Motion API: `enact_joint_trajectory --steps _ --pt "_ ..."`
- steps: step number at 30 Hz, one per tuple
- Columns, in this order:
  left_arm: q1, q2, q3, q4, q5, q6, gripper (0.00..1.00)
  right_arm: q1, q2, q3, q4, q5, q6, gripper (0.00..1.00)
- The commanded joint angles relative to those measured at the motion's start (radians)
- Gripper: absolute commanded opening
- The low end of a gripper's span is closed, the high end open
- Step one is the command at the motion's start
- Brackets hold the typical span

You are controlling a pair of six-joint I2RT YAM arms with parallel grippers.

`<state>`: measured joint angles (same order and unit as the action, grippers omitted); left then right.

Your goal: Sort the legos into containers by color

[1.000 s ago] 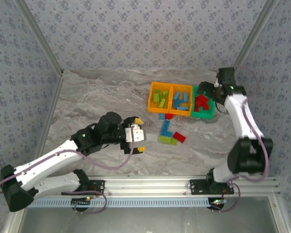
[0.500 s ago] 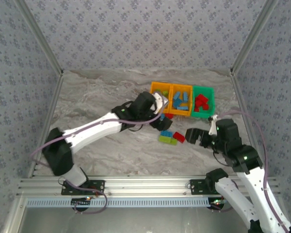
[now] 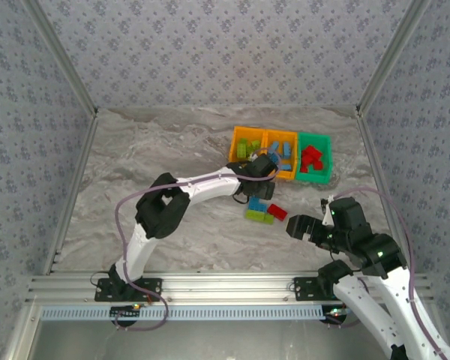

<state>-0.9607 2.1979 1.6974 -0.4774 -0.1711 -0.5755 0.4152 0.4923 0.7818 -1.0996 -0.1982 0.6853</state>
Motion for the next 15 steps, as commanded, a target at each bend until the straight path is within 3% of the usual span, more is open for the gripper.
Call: enact_joint_trajectory --steps 1,13,15 --pt "-0.003 0.033 0.032 -0.028 -0.035 -0.023 0.7 0.008 -0.011 0.003 -0.023 0.016 0.019 1.0" --pt "-0.001 0.022 0.015 -0.028 0.026 0.012 0.28 0.009 -0.012 0.019 0.014 0.011 0.037 1.0" --pt "-0.005 -0.01 0.011 -0.027 0.033 0.023 0.26 0.011 -0.011 0.023 0.027 0.01 0.042 1.0"
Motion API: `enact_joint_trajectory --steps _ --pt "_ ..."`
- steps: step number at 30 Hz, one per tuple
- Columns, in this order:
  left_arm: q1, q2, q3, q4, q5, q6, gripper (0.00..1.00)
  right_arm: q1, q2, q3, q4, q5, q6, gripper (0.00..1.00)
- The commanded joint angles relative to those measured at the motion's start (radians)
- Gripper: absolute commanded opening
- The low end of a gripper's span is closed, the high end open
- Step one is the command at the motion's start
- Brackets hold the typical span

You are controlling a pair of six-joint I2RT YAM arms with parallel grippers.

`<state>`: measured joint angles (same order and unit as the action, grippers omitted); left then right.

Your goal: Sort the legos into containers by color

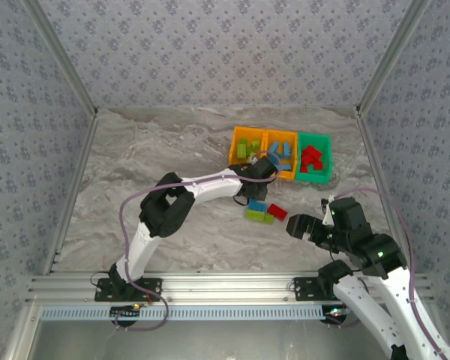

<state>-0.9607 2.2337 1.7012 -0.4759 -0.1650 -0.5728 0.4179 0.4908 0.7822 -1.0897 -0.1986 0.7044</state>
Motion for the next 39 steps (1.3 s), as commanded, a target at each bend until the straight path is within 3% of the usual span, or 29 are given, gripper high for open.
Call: enact_joint_trajectory --steps 1,9,14,18,21,26,30,32,39 --pt "-0.007 -0.07 0.006 -0.029 0.033 0.03 0.26 0.007 -0.009 0.028 0.026 0.007 0.023 1.0" --pt "-0.029 -0.211 0.077 0.048 -0.032 0.125 0.27 0.008 -0.048 0.075 0.053 0.097 0.055 1.0" --pt "-0.008 -0.038 0.281 0.138 -0.085 0.328 0.25 0.008 -0.056 0.081 0.079 0.115 0.065 1.0" --pt "0.033 0.143 0.538 0.104 -0.06 0.347 0.25 0.008 -0.043 0.099 0.082 0.128 0.06 1.0" --pt "0.056 0.257 0.719 0.075 -0.058 0.352 0.34 0.008 -0.041 0.101 0.07 0.139 0.059 1.0" --pt "0.063 0.356 0.946 -0.013 -0.038 0.39 0.61 0.008 -0.04 0.09 0.056 0.146 0.055 1.0" --pt "0.06 0.297 0.904 -0.033 -0.022 0.397 0.65 0.008 -0.031 0.072 0.074 0.144 0.048 1.0" --pt "0.058 0.209 0.796 -0.008 -0.007 0.391 0.65 0.009 -0.014 0.056 0.094 0.13 0.046 1.0" --pt "0.047 -0.358 -0.002 0.412 -0.016 0.429 0.65 0.072 0.118 0.01 0.203 0.076 0.06 1.0"
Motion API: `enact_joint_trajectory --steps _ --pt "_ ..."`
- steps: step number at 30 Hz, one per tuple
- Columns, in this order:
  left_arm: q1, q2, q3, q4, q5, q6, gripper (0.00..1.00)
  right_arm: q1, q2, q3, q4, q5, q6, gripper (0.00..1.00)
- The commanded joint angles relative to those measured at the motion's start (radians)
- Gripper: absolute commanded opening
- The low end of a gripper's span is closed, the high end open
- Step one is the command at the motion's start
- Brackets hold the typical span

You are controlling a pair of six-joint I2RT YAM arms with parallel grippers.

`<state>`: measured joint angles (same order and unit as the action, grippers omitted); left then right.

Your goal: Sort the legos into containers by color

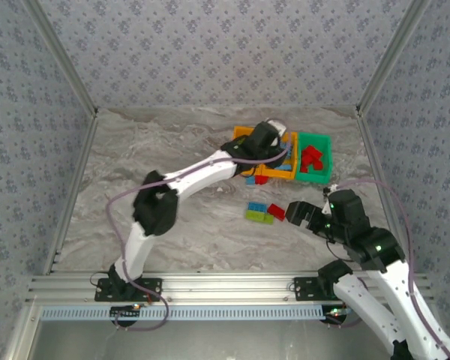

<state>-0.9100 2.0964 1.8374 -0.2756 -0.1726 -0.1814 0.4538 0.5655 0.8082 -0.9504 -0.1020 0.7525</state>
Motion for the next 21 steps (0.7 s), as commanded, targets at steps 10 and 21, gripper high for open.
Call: enact_joint_trajectory --steps 10,21 --pt "-0.006 -0.927 -0.804 0.123 0.053 0.571 0.76 0.37 0.443 0.016 0.175 0.284 0.17 1.0" --pt "-0.015 -1.261 -1.083 -0.201 0.476 1.075 0.99 0.407 0.942 0.232 0.175 0.312 0.255 1.0"
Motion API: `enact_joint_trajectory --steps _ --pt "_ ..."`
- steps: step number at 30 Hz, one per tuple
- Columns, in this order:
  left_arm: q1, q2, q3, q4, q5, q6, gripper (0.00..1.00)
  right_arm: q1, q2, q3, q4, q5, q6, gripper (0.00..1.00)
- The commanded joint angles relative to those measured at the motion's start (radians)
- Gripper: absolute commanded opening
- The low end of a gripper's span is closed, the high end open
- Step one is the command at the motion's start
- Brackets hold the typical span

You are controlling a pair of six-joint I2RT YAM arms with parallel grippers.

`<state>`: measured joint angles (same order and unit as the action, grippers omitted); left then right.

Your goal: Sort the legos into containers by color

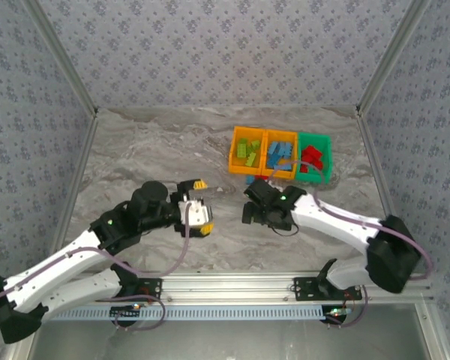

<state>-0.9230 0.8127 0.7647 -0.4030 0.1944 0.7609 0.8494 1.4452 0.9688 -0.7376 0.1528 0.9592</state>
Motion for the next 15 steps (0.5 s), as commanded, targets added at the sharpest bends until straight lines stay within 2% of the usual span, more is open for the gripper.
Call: enact_joint_trajectory --steps 1,4,10,15 --pt "-0.003 0.033 -0.011 -0.072 0.119 0.135 0.99 0.011 0.088 0.085 -0.043 0.067 0.053 1.0" --pt "-0.002 0.057 -0.013 -0.056 0.143 0.155 0.99 0.007 0.154 0.108 -0.045 0.099 0.082 1.0" --pt "0.006 0.06 -0.026 -0.063 0.144 0.177 0.99 -0.01 0.222 0.098 0.018 0.075 0.084 0.98" --pt "0.013 0.052 -0.041 -0.06 0.148 0.182 0.99 -0.01 0.268 0.104 0.05 0.06 0.08 0.85"
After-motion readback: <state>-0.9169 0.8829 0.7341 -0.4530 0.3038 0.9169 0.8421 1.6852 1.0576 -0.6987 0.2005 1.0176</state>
